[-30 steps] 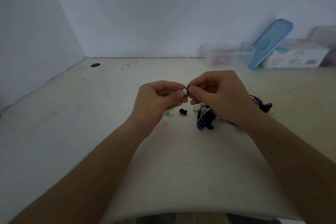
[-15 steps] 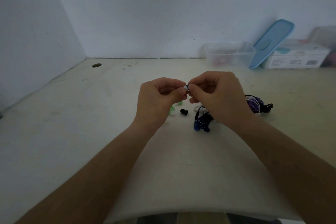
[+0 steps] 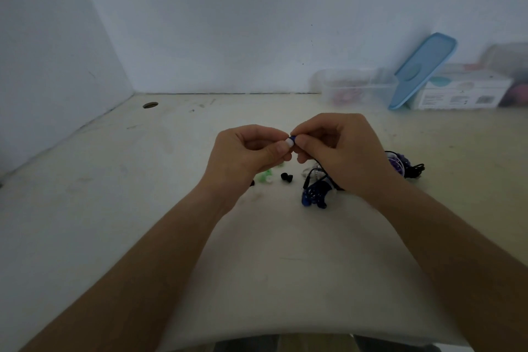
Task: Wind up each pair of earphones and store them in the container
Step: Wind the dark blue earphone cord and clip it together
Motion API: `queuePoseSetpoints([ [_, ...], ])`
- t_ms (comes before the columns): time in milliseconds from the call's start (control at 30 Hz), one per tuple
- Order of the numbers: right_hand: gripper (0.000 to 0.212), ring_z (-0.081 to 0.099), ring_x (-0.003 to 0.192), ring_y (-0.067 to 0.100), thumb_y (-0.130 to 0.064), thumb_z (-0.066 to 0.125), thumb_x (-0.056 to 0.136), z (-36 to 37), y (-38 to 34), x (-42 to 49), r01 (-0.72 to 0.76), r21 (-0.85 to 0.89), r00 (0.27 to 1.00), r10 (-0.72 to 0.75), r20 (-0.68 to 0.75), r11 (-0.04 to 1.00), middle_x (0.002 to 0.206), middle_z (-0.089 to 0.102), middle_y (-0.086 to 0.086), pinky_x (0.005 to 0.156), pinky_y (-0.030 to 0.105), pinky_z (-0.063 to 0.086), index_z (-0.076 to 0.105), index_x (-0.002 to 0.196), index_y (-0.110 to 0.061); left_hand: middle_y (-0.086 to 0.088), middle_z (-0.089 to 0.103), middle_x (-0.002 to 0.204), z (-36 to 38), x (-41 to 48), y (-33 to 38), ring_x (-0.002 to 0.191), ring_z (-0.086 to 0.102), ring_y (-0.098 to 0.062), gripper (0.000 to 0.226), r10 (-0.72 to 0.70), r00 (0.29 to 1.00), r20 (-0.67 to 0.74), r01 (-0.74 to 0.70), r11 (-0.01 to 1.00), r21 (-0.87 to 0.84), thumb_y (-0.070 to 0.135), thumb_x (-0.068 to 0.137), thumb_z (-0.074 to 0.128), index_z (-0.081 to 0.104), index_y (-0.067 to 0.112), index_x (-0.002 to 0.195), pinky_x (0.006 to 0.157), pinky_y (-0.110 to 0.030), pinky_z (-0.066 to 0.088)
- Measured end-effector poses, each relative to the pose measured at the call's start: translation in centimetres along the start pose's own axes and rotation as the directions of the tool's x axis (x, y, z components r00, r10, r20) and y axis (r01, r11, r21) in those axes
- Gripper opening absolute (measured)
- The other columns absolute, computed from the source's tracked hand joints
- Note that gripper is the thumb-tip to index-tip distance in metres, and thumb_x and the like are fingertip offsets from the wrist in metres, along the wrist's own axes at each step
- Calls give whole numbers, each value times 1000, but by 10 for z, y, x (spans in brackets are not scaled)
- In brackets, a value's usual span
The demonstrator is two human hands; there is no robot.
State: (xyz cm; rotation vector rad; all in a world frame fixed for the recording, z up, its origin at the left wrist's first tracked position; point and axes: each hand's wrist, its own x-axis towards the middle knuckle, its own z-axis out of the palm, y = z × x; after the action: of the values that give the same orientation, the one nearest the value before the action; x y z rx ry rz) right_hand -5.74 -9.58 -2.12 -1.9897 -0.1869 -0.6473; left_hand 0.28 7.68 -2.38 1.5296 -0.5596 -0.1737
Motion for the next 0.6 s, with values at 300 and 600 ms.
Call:
queuePoseSetpoints([
  [300,12,74,66,19,-1,67,91,-3,1,1,-63,129,998,59,35,990,79,75,5,65,24,59,74,93,-10,-11,77,84,0,0,-1,80,74,-21,14,6,1000,24,-5,1000,-13,7,85,73,74,5,99,74,-24,57],
  [600,9,74,67,22,-1,68,90,-3,3,0,-140,181,990,136,31,973,77,76,7,66,27,60,72,95,-7,-14,75,83,3,-1,-1,76,74,-22,15,60,998,-30,-59,997,48,6,84,75,72,2,98,71,-25,58],
])
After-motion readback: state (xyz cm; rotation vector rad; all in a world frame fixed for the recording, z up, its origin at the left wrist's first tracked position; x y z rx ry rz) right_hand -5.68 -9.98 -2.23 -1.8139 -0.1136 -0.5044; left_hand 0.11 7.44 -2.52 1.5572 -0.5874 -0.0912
